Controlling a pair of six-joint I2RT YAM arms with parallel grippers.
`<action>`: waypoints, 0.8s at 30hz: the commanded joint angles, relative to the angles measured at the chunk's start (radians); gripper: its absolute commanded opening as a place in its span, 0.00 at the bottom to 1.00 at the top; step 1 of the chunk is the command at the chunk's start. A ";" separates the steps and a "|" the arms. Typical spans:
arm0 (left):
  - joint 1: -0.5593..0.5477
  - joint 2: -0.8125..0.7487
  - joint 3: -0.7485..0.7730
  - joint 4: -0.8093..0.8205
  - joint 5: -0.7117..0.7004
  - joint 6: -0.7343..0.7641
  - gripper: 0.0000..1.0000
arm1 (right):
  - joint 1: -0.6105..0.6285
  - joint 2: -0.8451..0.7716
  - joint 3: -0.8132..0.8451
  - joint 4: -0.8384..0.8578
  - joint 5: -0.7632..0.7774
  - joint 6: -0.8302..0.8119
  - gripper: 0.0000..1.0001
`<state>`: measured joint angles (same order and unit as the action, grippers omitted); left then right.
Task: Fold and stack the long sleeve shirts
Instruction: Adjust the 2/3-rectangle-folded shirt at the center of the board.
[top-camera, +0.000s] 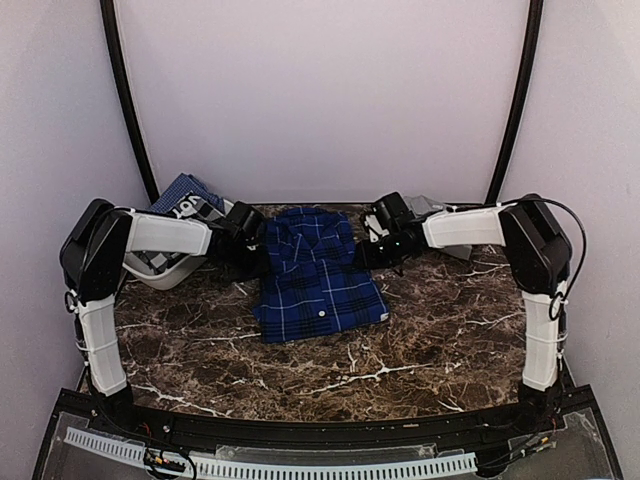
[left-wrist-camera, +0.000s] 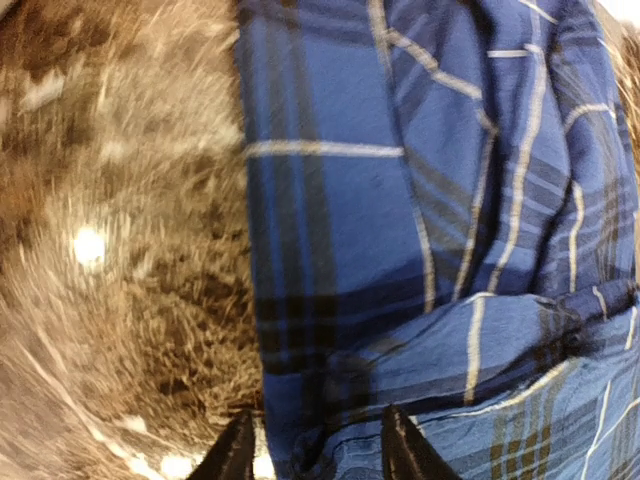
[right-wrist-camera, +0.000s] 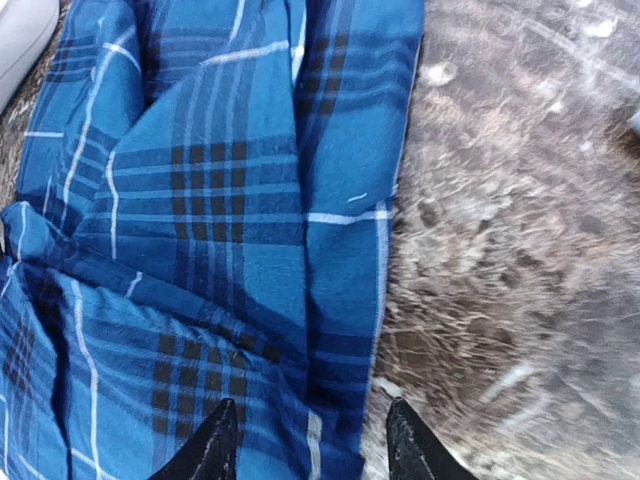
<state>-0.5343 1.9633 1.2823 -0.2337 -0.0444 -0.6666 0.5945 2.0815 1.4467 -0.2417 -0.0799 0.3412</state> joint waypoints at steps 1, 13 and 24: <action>0.008 -0.063 0.061 -0.072 -0.060 0.033 0.49 | 0.001 -0.121 0.028 -0.071 0.070 -0.026 0.49; -0.109 -0.149 0.109 -0.049 -0.022 0.048 0.48 | 0.093 -0.147 -0.025 -0.070 0.075 -0.012 0.22; -0.168 0.171 0.369 -0.019 0.132 0.047 0.44 | 0.028 0.059 0.121 -0.115 0.034 -0.026 0.19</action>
<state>-0.7074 2.0422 1.5929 -0.2573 0.0299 -0.6243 0.6369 2.0842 1.4963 -0.3340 -0.0299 0.3260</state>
